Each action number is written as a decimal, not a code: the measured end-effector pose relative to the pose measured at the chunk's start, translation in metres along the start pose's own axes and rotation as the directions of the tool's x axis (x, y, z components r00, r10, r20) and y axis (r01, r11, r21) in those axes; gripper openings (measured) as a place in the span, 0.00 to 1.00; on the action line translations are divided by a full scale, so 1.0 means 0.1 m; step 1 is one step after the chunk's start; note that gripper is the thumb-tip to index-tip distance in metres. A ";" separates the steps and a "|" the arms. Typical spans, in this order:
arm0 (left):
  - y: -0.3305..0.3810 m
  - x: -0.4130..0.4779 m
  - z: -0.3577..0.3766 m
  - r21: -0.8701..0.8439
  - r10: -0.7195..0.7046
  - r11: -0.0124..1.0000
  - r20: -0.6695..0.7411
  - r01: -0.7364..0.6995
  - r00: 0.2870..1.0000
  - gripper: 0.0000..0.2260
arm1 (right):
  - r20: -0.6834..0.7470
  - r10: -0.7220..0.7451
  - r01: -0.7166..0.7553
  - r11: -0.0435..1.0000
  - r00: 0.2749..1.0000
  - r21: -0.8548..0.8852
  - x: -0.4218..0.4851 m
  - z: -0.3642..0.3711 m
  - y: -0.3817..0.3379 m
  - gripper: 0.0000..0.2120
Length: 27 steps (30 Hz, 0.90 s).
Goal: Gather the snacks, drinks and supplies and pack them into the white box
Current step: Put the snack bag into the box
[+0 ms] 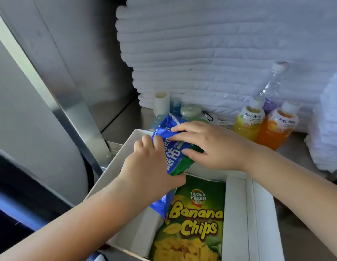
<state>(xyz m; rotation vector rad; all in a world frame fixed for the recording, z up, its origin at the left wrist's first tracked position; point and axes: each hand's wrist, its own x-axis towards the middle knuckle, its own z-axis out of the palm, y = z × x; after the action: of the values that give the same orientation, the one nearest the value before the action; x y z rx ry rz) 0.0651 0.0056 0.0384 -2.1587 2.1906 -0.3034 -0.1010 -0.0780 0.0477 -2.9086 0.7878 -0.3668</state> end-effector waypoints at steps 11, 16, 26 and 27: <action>0.20 -0.27 0.17 0.011 0.149 0.988 0.193 -0.153 0.970 0.42 | 0.230 -0.091 0.106 0.993 0.969 -0.054 -0.40 0.05 -0.15 0.30; 0.31 -0.39 0.28 -0.102 0.185 0.982 0.363 -0.158 0.913 0.39 | 0.479 0.009 -0.021 1.000 0.878 0.021 -0.41 0.17 -0.18 0.31; 0.42 -0.37 0.43 -0.329 0.365 0.921 0.539 -0.209 0.759 0.40 | 0.649 0.092 -0.075 0.996 0.755 -0.054 -0.36 0.29 -0.03 0.33; 0.40 -0.36 0.43 -0.345 0.396 0.910 0.552 -0.231 0.734 0.40 | 0.650 0.096 -0.075 0.995 0.754 -0.060 -0.36 0.30 -0.01 0.33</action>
<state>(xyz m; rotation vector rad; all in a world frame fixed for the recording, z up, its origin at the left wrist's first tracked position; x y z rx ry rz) 0.0346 0.0376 -0.0145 -1.5789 2.1945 0.6482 -0.1223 -0.0576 0.0115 -2.6915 0.7829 0.6565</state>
